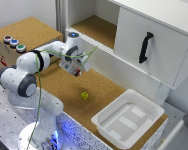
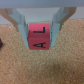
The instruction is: Place the pink object on the table
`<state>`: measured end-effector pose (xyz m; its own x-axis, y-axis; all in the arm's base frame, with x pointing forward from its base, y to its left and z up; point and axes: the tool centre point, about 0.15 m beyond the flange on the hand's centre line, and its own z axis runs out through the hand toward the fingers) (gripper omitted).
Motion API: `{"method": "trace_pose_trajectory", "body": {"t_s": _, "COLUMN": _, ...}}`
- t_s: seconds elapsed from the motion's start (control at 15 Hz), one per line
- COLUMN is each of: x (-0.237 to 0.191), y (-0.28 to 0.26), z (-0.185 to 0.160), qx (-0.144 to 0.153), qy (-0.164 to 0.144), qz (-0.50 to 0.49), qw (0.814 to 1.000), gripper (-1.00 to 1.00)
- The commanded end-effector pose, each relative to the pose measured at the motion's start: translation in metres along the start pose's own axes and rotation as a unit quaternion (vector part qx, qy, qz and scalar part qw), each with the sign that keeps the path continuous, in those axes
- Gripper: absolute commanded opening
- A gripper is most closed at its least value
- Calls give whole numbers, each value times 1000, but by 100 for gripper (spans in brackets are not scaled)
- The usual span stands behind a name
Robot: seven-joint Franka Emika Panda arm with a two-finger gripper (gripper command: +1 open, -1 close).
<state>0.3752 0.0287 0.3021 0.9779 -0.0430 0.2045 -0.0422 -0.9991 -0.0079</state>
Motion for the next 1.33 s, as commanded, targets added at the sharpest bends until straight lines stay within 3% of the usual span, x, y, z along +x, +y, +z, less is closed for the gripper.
{"method": "trace_pose_trajectory", "body": {"t_s": 0.0, "x": 42, "y": 14, "z": 68, "qx": 50, "qy": -51, "qz": -6, "qw": 997, "gripper": -100}}
{"method": "trace_pose_trajectory", "body": {"t_s": 0.47, "x": 59, "y": -9, "z": 99, "qx": 56, "qy": -60, "qz": -15, "qw": 996, "gripper": -100}}
{"method": "trace_pose_trajectory", "body": {"t_s": 0.67, "x": 57, "y": -12, "z": 94, "qx": 42, "qy": -63, "qz": -11, "qw": 997, "gripper": -100}}
{"method": "trace_pose_trajectory", "body": {"t_s": 0.73, "x": 54, "y": -11, "z": 90, "qx": 37, "qy": -66, "qz": -5, "qw": 997, "gripper": 100}}
{"method": "trace_pose_trajectory", "body": {"t_s": 1.0, "x": 43, "y": -10, "z": 59, "qx": 25, "qy": -37, "qz": 18, "qw": 999, "gripper": 100}}
{"method": "trace_pose_trajectory", "body": {"t_s": 1.27, "x": 43, "y": -10, "z": 59, "qx": 25, "qy": -37, "qz": 18, "qw": 999, "gripper": 100}}
